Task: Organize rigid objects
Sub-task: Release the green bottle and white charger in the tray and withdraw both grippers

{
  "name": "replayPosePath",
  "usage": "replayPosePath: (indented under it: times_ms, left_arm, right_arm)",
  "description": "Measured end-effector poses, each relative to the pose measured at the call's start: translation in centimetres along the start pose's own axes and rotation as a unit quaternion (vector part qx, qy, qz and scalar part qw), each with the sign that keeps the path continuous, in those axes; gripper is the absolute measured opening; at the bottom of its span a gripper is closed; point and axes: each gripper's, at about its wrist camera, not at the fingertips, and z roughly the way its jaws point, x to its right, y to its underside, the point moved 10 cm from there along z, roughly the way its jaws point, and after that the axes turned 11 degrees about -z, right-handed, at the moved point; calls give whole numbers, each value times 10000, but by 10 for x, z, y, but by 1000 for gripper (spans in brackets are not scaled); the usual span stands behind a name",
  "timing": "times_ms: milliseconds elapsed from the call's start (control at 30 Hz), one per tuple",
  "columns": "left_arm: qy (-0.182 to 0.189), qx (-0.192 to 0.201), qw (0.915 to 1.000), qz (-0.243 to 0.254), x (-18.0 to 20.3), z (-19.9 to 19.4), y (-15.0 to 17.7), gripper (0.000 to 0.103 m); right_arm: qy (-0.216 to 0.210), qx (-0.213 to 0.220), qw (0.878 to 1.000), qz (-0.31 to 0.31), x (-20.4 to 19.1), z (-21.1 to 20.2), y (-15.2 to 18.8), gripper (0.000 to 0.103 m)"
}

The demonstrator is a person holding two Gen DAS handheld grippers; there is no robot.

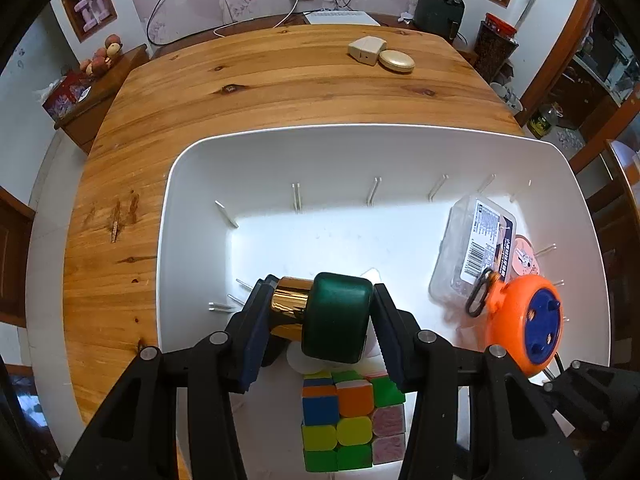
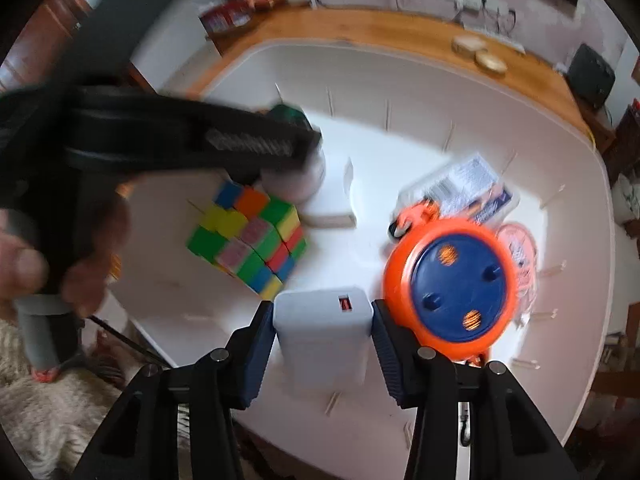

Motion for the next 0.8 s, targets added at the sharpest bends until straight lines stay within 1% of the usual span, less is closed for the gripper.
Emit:
replayPosePath:
  times_ms: [167,300,333,367,400,467,500,567,633,800]
  left_arm:
    - [-43,113,9999,68,0,-1,0,52]
    - [-89,180,9997,102,2,-2,3,53]
    - [-97,164,9998,109,3,-2,5,55]
    - [-87,142,9998,118,3,-1,7,59]
    - [-71,134,9998,123,4,-2,9,60]
    - [-45,179,9997,130,5,-4,12,62]
    - [3,201,9997,132,6,-5,13,65]
    - [159,244,9995,97,9,-10,15,88]
    - [240,324,9992,48,10,-15,16,90]
    - [205,489,9986,46,12,-26,14,90]
  right_arm:
    - [75,-91,9998,181,6,6,2,47]
    - [130,-116,9995,269,9,7,3,49]
    - [141,-100,9995,281,9,5,3,51]
    - [169,-85,9994,290,15,7,1,57]
    - [235,-72,9992,301,17,6,1,64]
    - [331,-15,9989,329,21,3,-1,66]
    - [329,19,9989,341,23,1,-2,66]
    - [346,107,9987,354,24,-3,-4,66]
    - [385,205,9985,329,25,-8,-6,66]
    - [457,334,9981,245,21,-12,-8,66]
